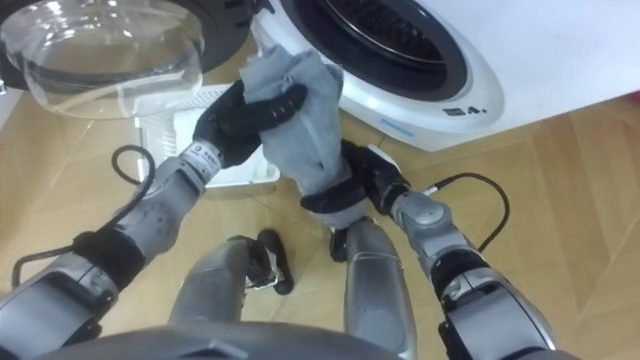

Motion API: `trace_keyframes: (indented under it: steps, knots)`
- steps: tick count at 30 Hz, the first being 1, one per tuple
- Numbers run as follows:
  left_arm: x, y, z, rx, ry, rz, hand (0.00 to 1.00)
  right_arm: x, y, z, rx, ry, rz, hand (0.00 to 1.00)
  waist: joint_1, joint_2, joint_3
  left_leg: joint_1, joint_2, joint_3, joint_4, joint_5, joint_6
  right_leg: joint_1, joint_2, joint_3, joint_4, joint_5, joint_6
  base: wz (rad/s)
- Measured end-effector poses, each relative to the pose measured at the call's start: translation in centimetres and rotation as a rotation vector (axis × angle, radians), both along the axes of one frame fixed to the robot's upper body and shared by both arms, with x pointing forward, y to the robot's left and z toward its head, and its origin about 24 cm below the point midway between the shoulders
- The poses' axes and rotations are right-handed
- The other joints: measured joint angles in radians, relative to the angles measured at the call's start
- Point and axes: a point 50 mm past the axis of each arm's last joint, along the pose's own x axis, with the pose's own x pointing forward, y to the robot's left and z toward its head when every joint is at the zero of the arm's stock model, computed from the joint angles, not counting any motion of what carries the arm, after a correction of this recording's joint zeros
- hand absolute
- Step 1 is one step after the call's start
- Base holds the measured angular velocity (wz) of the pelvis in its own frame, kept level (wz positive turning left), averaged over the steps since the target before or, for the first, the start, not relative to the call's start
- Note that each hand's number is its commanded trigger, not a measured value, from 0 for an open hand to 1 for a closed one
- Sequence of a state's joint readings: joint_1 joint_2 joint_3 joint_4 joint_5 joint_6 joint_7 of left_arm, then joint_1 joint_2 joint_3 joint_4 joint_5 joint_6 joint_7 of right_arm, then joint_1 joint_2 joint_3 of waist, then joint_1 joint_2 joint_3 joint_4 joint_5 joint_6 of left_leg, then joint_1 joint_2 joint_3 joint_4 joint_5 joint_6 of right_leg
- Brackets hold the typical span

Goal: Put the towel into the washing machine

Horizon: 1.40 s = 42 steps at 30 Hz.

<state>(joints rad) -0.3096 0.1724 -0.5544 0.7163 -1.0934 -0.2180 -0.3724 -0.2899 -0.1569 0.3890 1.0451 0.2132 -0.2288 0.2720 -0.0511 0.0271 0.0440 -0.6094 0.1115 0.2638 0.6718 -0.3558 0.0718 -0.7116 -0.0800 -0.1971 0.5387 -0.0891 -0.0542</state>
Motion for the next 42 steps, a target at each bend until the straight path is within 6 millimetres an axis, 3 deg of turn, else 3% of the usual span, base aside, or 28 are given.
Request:
trace_keyframes:
  steps: [3,20,21,22,23,34,42]
  knots:
    - [0.0,0.0,0.0,-0.056,0.016,0.011,1.0,0.0,-0.1,0.0,-0.004,-0.002,0.0,1.0,0.0,0.005,-0.003,0.001,0.0,0.0,0.001,0.0,0.0,0.0,0.0,0.0,0.003,0.0,0.0,0.0]
    - [0.2,-0.6,0.1,-0.186,0.074,0.041,1.0,-0.3,0.1,-0.2,-0.024,-0.001,-0.009,1.0,0.001,0.011,-0.0022,0.003,0.001,0.005,-0.002,0.001,0.001,-0.002,-0.005,-0.011,0.001,0.0,-0.002,0.0]
    - [0.2,-0.6,0.1,-0.187,0.075,0.042,0.85,-0.3,0.1,-0.2,-0.023,-0.001,-0.009,1.0,0.001,0.011,-0.0021,0.003,0.0,0.005,-0.002,0.001,0.001,-0.002,-0.006,-0.01,0.002,0.0,-0.002,0.0]
    - [0.2,-0.6,0.1,-0.19,0.078,0.044,0.51,-0.3,0.2,-0.2,-0.022,0.0,-0.009,1.0,0.0,0.011,-0.0021,0.003,0.0,0.005,-0.002,0.001,0.001,-0.002,-0.006,-0.01,0.002,0.0,-0.002,0.0]
    - [0.2,-0.5,0.1,-0.192,0.081,0.046,0.03,-0.3,0.2,-0.2,-0.021,0.001,-0.009,1.0,0.0,0.011,-0.0021,0.003,0.0,0.005,-0.002,0.001,0.001,-0.003,-0.006,-0.01,0.001,0.0,-0.003,0.0]
    - [0.2,0.8,-0.1,-0.218,0.091,0.108,0.0,-1.4,-0.4,-1.0,0.007,0.05,-0.071,1.0,0.011,0.01,-0.0024,0.026,0.001,0.008,-0.024,0.003,-0.002,0.021,0.002,-0.013,-0.02,0.003,-0.002,0.0]
    - [-2.0,3.4,-2.7,-0.196,0.211,0.267,0.0,-2.3,-1.4,-1.9,-0.018,0.117,-0.147,1.0,0.069,0.012,-0.0023,0.043,-0.003,0.008,-0.056,0.009,-0.008,0.034,0.001,-0.026,-0.039,0.003,-0.002,0.0]
